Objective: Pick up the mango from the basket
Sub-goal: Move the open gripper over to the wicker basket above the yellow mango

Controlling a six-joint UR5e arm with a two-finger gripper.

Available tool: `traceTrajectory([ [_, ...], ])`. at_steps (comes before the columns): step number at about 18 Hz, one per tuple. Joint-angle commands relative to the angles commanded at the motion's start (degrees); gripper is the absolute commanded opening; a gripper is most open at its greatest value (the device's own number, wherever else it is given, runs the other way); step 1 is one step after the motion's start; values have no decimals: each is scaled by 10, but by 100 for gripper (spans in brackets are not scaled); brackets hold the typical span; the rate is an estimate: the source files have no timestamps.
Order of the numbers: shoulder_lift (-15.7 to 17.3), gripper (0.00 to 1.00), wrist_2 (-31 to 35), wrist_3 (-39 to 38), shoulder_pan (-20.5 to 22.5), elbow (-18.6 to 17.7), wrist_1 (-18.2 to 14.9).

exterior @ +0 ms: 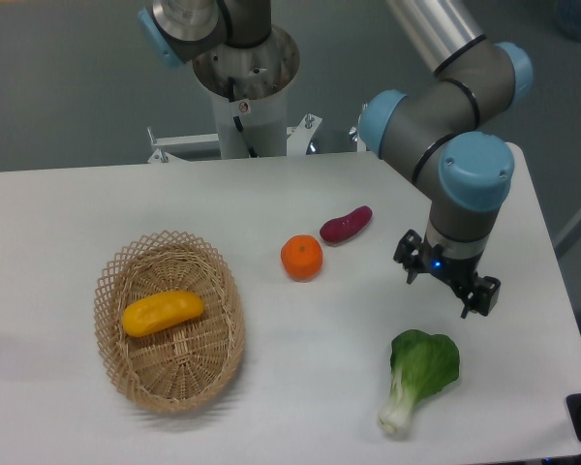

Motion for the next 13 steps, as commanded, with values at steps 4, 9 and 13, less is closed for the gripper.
traceTrajectory([
  [4, 0, 100, -48, -30, -9, 0, 0],
  [9, -1, 100, -55, -60, -39, -2, 0],
  [13, 5, 100, -55, -63, -57, -20, 1],
])
